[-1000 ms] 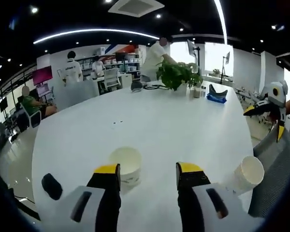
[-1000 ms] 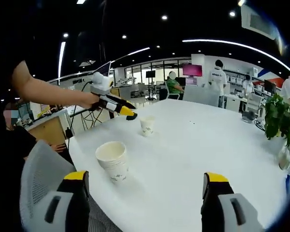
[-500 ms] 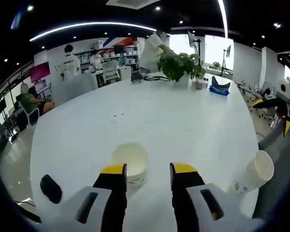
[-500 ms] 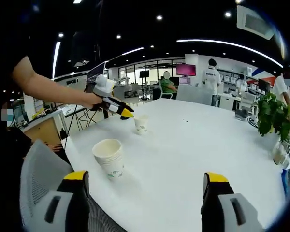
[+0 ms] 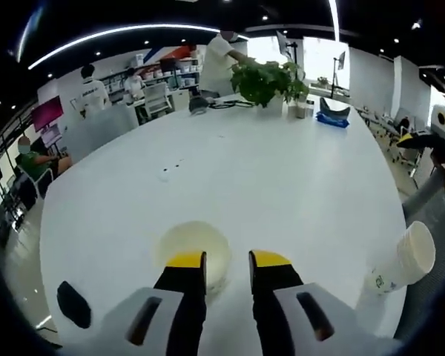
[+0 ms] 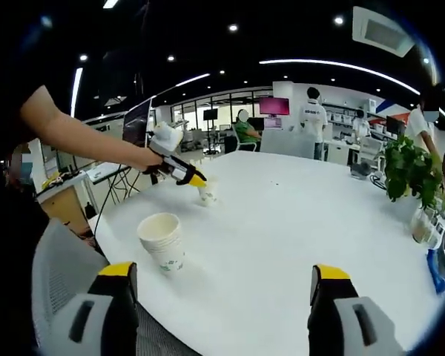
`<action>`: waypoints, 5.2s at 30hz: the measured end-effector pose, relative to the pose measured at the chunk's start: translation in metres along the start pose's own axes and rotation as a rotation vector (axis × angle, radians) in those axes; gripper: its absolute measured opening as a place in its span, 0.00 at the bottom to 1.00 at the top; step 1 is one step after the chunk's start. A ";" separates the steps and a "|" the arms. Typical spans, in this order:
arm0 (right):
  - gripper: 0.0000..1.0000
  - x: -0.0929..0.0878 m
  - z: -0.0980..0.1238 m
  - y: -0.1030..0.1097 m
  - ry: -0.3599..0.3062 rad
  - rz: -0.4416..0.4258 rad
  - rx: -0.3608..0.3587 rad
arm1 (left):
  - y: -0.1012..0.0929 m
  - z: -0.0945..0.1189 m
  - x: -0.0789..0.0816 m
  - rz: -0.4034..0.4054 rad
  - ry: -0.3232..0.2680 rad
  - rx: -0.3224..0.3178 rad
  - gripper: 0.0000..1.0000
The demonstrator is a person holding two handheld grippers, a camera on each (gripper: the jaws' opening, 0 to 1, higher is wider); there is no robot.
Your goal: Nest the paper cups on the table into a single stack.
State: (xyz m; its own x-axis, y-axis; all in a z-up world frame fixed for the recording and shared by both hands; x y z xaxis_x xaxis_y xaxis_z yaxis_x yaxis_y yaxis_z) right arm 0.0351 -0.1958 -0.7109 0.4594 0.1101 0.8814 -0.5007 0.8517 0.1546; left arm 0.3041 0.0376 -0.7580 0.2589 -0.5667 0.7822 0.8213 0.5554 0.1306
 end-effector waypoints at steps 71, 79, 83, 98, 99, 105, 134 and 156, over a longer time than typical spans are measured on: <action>0.97 0.010 -0.008 0.004 -0.042 0.009 0.076 | -0.133 0.156 0.123 -0.184 -0.175 -0.159 0.00; 0.97 0.007 -0.005 0.007 -0.040 0.004 0.071 | -0.171 0.166 0.122 -0.217 -0.179 -0.207 0.00; 0.97 0.005 -0.004 0.008 -0.033 0.005 0.067 | -0.188 0.167 0.117 -0.239 -0.165 -0.223 0.00; 0.96 0.004 -0.003 0.010 -0.021 0.012 0.060 | -0.207 0.153 0.084 -0.236 -0.128 -0.269 0.00; 0.96 0.003 -0.003 0.010 -0.020 0.014 0.061 | -0.207 0.152 0.082 -0.239 -0.121 -0.269 0.00; 0.96 0.002 -0.004 0.013 -0.013 0.016 0.066 | -0.210 0.142 0.065 -0.261 -0.084 -0.270 0.00; 0.94 -0.005 -0.008 0.019 0.020 0.029 0.077 | -0.243 0.093 0.007 -0.183 0.071 -0.432 0.01; 0.94 -0.007 -0.009 0.020 0.029 0.034 0.079 | -0.250 0.085 -0.007 -0.235 0.117 -0.479 0.09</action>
State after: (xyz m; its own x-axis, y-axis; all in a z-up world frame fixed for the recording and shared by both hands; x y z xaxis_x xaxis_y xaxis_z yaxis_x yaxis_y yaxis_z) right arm 0.0287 -0.1747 -0.7178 0.4618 0.1543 0.8734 -0.5723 0.8042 0.1605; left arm 0.0533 -0.0457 -0.7445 0.0724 -0.7210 0.6891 0.9965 0.0817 -0.0192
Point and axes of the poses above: the point that each gripper's makers call its tool centre point, and the gripper's own axes: z roughly backward along the fingers, y roughly to its left, x roughly out of its top, the point moved 2 cm from there along z, roughly backward along the fingers, and after that the axes turned 6 degrees about -z, right-handed, at the moved point
